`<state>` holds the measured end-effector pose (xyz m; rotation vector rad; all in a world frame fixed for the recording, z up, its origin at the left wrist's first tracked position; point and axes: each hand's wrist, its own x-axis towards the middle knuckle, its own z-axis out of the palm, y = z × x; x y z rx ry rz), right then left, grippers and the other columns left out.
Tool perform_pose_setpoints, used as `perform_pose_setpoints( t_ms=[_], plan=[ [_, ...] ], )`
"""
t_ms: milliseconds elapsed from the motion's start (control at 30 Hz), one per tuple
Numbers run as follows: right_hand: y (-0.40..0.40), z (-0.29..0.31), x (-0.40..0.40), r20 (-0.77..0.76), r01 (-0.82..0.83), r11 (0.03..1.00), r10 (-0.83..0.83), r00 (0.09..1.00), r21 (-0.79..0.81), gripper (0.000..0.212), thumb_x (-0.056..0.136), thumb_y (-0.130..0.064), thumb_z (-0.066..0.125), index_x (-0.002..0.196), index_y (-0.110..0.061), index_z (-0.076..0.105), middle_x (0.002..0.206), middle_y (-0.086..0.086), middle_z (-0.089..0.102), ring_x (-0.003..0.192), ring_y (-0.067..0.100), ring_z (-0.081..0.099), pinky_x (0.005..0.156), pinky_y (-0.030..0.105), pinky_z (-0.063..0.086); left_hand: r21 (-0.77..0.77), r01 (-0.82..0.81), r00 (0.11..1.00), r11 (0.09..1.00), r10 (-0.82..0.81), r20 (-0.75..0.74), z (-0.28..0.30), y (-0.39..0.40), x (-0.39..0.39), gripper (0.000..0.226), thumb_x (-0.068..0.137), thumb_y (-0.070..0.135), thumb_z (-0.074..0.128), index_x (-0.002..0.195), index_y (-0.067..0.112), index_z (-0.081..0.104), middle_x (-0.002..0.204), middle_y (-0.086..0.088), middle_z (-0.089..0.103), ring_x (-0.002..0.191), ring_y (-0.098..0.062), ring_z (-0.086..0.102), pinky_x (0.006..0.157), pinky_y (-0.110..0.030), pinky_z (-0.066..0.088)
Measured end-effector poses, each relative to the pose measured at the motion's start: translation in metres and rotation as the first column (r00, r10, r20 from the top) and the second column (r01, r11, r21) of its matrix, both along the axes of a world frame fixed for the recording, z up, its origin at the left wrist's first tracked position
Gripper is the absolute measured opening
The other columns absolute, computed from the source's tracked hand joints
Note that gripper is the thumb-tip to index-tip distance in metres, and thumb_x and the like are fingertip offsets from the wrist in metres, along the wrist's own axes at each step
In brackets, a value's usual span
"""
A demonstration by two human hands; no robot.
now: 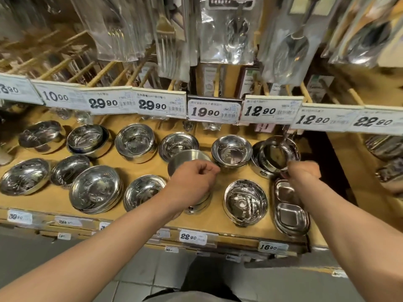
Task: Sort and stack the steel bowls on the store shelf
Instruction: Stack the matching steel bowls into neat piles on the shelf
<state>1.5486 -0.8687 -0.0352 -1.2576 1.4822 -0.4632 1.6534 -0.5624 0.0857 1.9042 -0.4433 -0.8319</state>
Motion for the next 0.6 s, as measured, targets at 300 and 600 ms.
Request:
perform_pose_setpoints(
  t_ms=[300,600],
  plan=[
    [0.05,0.027,-0.021,-0.139,0.104,0.995,-0.103,0.985,-0.003,0.017,0.079,-0.007,0.084,0.081,0.0,0.068,0.071,0.014,0.071,0.046,0.021,0.069,0.046,0.039,0.061,0.006,0.228,0.972,0.974,-0.228,-0.053,-0.005,-0.001,-0.016,0.016,0.098,0.013,0.054,0.101,0.02,0.068,0.1,-0.003,0.069,0.089,-0.017,0.061,0.085,-0.036,0.055],
    [0.091,0.044,-0.057,-0.112,-0.107,0.994,0.104,0.988,-0.017,0.02,0.084,-0.007,0.079,0.075,-0.011,0.061,0.084,0.017,0.071,0.051,0.019,0.069,0.046,0.024,0.054,0.019,0.267,0.949,0.963,-0.26,-0.177,-0.018,-0.007,-0.035,0.019,0.087,0.01,0.061,0.104,0.018,0.058,0.101,-0.011,0.065,0.103,-0.028,0.067,0.098,-0.053,0.053]
  ],
)
